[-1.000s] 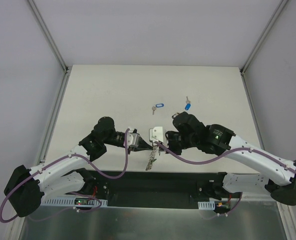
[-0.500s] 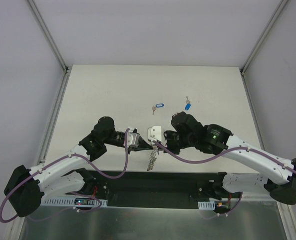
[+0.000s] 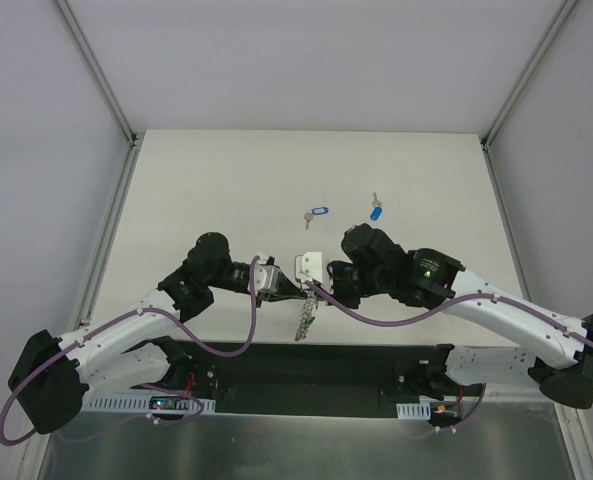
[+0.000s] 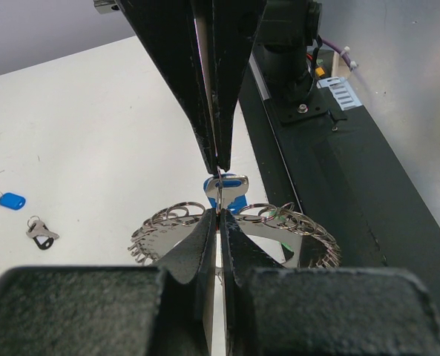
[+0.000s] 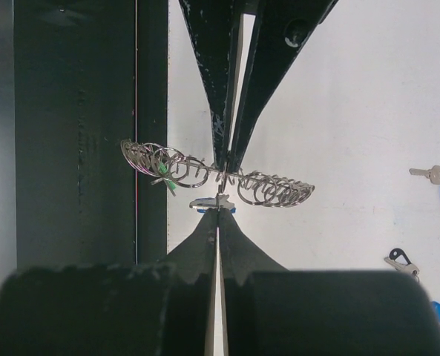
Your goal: Put the keys on the keyring
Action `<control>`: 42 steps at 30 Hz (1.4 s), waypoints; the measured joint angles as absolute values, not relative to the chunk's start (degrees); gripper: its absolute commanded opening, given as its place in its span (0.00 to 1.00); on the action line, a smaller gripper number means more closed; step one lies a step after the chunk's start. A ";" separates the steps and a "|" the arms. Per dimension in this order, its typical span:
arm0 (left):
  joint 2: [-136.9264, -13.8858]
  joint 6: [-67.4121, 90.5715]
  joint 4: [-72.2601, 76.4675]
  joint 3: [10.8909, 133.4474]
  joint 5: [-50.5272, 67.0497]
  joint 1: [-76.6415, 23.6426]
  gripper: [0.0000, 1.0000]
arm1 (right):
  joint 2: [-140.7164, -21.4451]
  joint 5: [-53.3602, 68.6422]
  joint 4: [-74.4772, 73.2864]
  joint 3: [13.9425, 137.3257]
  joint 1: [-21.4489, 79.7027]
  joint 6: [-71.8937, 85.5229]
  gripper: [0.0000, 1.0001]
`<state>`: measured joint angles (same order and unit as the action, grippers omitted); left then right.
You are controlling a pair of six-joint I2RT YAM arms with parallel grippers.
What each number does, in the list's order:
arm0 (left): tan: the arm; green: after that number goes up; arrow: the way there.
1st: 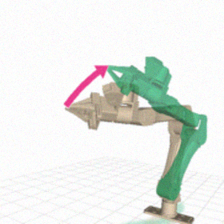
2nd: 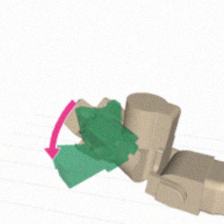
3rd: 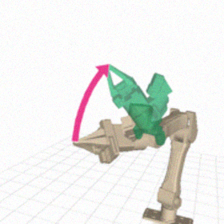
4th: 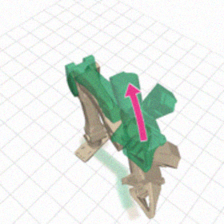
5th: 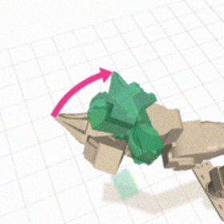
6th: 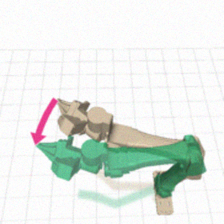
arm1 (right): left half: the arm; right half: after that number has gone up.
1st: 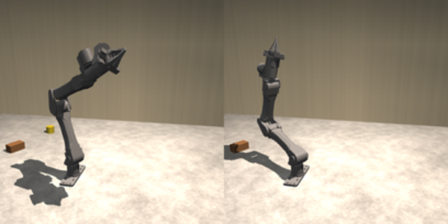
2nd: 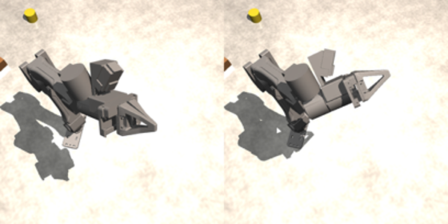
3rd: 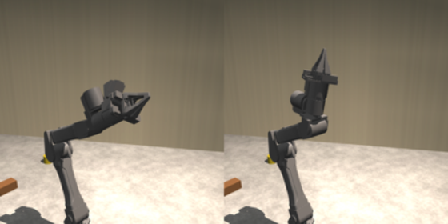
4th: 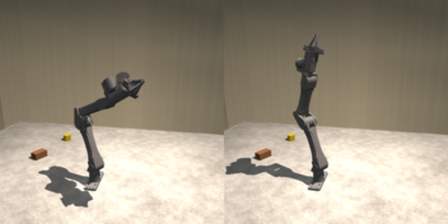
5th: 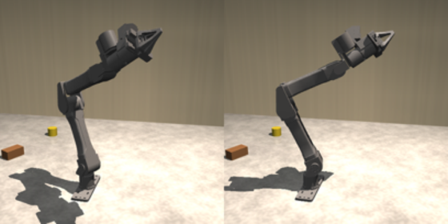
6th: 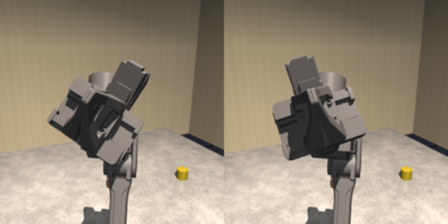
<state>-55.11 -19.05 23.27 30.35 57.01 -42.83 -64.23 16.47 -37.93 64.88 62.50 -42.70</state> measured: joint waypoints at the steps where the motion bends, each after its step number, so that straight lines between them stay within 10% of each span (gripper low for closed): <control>1: -55.13 -19.05 23.27 30.35 57.01 -42.81 0.00 | -64.23 16.29 -37.91 64.82 62.50 -42.70 0.01; 42: -56.03 -18.41 23.33 30.39 56.99 -42.81 0.00 | -63.26 15.03 -36.64 63.92 62.50 -42.63 0.01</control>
